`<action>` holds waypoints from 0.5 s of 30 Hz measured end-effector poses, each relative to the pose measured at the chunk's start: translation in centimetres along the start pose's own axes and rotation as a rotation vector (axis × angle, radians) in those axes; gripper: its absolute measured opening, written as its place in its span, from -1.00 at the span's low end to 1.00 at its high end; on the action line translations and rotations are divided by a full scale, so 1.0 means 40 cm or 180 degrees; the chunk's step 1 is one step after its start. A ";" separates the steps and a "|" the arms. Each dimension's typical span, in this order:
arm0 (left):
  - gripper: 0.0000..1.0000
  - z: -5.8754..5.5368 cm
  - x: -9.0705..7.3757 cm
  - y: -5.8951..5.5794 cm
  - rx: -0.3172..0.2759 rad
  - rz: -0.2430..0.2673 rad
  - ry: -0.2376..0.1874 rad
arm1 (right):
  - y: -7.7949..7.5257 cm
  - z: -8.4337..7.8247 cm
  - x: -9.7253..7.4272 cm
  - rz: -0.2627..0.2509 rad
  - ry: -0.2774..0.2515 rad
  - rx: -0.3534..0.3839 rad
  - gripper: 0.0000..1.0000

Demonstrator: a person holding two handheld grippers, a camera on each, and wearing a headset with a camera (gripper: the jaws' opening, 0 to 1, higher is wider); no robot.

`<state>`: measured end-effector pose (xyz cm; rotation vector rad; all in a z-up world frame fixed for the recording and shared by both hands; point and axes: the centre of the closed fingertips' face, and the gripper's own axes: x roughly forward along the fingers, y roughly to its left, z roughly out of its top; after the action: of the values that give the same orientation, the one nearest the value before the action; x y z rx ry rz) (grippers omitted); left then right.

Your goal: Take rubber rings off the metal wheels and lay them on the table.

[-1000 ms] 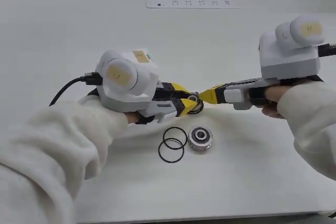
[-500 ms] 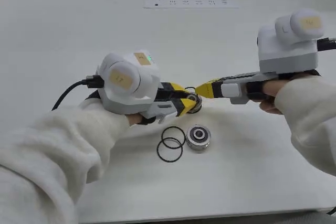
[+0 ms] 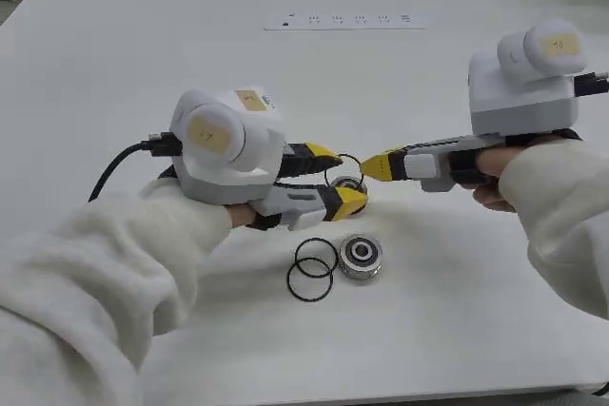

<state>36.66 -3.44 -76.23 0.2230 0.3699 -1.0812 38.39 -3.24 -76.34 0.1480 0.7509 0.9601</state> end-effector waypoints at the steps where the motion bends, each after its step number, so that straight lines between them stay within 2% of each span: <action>1: -0.29 0.003 -0.003 -0.002 0.0021 -0.0009 0.0004 | 0.002 0.003 -0.002 0.0001 -0.0012 -0.0002 -1.00; 5: -0.22 0.020 -0.018 -0.011 0.0065 -0.0037 -0.0008 | 0.020 0.031 -0.012 0.0029 -0.0106 -0.0055 -1.00; 9: -0.08 0.050 -0.043 -0.015 0.0104 -0.0013 -0.0048 | 0.042 0.054 -0.022 0.0083 -0.0190 -0.0110 -1.00; 12: -0.04 0.070 -0.060 -0.008 0.0161 0.0028 -0.0083 | 0.058 0.067 -0.029 0.0124 -0.0235 -0.0136 -1.00; 14: 0.00 0.091 -0.074 -0.004 0.0134 0.0062 -0.0148 | 0.068 0.076 -0.034 0.0142 -0.0273 -0.0167 -1.00; 15: 0.06 0.108 -0.082 -0.005 0.0040 0.0068 -0.0225 | 0.075 0.083 -0.038 0.0160 -0.0301 -0.0176 -1.00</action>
<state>35.89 -2.41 -70.95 0.1989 0.2969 -1.0678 37.92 -1.99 -71.80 0.1636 0.6357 1.0138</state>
